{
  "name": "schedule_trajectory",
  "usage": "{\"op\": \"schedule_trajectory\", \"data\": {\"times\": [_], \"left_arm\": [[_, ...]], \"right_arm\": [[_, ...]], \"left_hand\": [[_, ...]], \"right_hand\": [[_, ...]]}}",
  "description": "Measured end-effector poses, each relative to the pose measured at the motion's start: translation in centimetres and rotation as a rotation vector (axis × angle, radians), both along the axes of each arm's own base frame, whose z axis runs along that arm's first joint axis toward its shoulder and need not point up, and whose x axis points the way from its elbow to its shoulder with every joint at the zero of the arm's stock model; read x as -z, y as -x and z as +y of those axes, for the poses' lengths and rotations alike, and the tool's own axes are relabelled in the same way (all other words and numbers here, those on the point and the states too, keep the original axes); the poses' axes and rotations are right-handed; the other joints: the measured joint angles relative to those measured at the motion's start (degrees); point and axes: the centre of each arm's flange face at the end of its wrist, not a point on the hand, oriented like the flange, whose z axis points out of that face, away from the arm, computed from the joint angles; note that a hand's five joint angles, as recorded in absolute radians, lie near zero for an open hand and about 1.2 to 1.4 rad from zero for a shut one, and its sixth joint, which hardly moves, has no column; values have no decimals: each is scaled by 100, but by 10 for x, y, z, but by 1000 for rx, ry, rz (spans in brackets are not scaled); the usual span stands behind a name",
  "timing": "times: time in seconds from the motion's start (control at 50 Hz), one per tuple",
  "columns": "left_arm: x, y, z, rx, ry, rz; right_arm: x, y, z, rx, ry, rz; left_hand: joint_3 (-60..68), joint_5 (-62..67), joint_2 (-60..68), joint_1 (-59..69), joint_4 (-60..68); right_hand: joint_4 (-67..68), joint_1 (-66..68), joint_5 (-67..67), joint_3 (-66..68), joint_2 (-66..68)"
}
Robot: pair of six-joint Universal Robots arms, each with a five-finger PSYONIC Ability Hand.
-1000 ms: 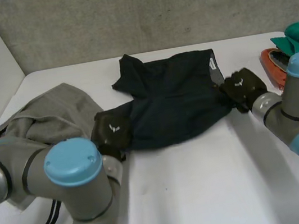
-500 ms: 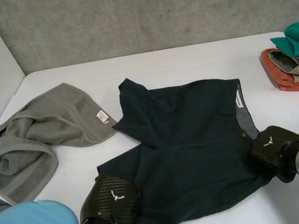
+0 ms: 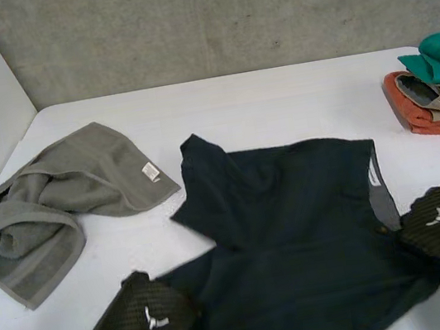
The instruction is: Fold the laundry.
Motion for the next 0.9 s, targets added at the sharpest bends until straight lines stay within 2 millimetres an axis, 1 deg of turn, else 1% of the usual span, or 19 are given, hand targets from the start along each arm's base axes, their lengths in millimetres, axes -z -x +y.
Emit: {"op": "schedule_trajectory", "data": {"times": [0.04,0.1,0.18,0.26,0.36,0.38,0.42,0.44,0.46,0.52,0.62,0.72,0.74,0.76,0.78,0.8,0.82,0.84,0.9], "left_arm": [[-3,-2,9,27,-10,-9],[-2,-2,10,36,-15,-12],[4,9,-4,14,4,14],[11,30,-46,-63,75,86],[13,58,-114,-147,226,197],[13,61,-122,-154,247,209],[13,77,-150,-165,330,250],[13,80,-155,-166,344,256],[14,91,-174,-169,400,276],[19,109,-207,-170,492,298],[37,132,-249,-164,595,303],[52,149,-274,-162,656,318],[54,152,-278,-163,668,325],[57,154,-282,-163,677,332],[58,157,-284,-164,685,339],[59,158,-286,-164,692,345],[60,160,-288,-165,697,350],[61,162,-289,-166,703,357],[59,166,-286,-164,707,371]], "right_arm": [[-7,5,3,1,7,16],[-10,7,3,-1,15,14],[-9,7,-8,-16,36,-24],[-2,6,-32,-24,65,-76],[6,2,-71,7,124,-148],[7,2,-74,10,128,-154],[10,-3,-95,29,168,-191],[11,-4,-98,33,175,-196],[13,-8,-113,46,209,-217],[18,-18,-139,69,282,-246],[26,-33,-175,97,418,-269],[40,-47,-204,102,533,-283],[44,-50,-210,101,555,-288],[47,-51,-213,99,568,-290],[52,-55,-218,97,590,-295],[55,-57,-221,96,606,-299],[57,-59,-224,96,620,-303],[60,-62,-227,100,641,-309],[61,-64,-229,123,666,-324]], "left_hand": [[0,0,0,0,0],[0,0,0,0,0],[0,0,0,0,0],[1,0,0,0,0],[1,0,0,0,0],[1,0,0,0,0],[3,0,1,0,1],[3,0,1,0,1],[3,0,1,0,1],[3,0,1,0,1],[4,0,1,0,1],[4,0,1,0,1],[-487,-472,-484,-496,-486],[-1438,-1417,-1574,-1501,-1454],[-2166,-2030,-2196,-2209,-2070],[-3260,-3272,-3443,-3637,-3317],[-4095,-4125,-4167,-4474,-4169],[-5154,-5063,-5225,-5204,-5191],[-5624,-5491,-5681,-5345,-5717]], "right_hand": [[0,0,-1,0,0],[0,0,0,0,0],[0,0,-1,0,0],[0,0,-1,0,0],[0,0,-1,0,0],[0,0,-2,0,0],[0,0,-1,0,0],[0,0,-2,0,0],[0,0,-1,0,0],[0,0,-1,0,0],[0,0,0,0,0],[-1,0,-1,-2,0],[-34,0,-16,-48,0],[-342,-243,-214,-369,-264],[-1310,-1289,-1275,-1342,-1371],[-2226,-2102,-2101,-2260,-2203],[-3009,-2907,-3038,-3041,-3021],[-4336,-4228,-4425,-4379,-4363],[-5539,-5190,-5478,-5636,-5399]]}}
